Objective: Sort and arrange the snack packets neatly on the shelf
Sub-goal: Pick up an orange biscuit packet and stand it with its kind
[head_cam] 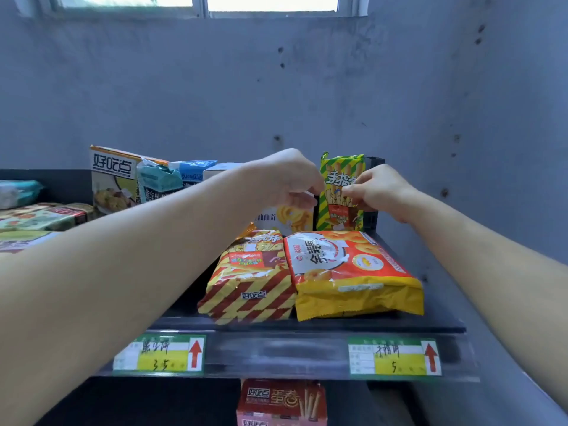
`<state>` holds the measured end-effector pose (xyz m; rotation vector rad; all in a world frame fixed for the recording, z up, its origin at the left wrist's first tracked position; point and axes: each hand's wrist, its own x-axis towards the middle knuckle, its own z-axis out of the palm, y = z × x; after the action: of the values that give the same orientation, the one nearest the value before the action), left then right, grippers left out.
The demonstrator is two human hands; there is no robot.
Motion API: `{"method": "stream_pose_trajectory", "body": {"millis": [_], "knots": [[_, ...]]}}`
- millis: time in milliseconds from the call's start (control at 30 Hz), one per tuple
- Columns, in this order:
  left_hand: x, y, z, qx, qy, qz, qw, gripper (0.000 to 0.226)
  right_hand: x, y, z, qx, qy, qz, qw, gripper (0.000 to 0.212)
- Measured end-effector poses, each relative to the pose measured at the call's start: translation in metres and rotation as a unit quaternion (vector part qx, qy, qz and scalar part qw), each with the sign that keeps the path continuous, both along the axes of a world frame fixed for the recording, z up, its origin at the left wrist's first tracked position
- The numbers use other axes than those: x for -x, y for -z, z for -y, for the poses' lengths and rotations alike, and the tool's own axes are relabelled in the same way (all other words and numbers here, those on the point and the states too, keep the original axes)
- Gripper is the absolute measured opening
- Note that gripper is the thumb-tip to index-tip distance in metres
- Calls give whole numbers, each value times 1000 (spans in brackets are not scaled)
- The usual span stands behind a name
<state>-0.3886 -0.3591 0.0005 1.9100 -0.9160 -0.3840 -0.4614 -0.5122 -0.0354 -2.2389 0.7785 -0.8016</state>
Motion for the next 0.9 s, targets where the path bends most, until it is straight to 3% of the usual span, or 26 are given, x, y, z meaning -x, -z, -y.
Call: {"method": "stream_pose_trajectory", "body": {"millis": [200,333,467,700,800,900], "knots": [[16,-2,-35,-8,47,21,999,25,12,1,-40,-11,-91,-258,962,43],[27,2,-63,-25,92,46,994,24,14,2,-57,54,-25,-365,929,50],[39,10,-74,-45,118,72,989,21,33,4,-64,52,70,-359,929,52],[66,31,-65,-183,154,121,963,22,69,19,-66,35,215,-295,930,42],[73,40,-56,-233,165,151,947,21,72,23,-61,11,243,-249,938,44],[73,38,-50,-208,146,143,957,13,75,20,-56,-20,233,-222,947,37]]}}
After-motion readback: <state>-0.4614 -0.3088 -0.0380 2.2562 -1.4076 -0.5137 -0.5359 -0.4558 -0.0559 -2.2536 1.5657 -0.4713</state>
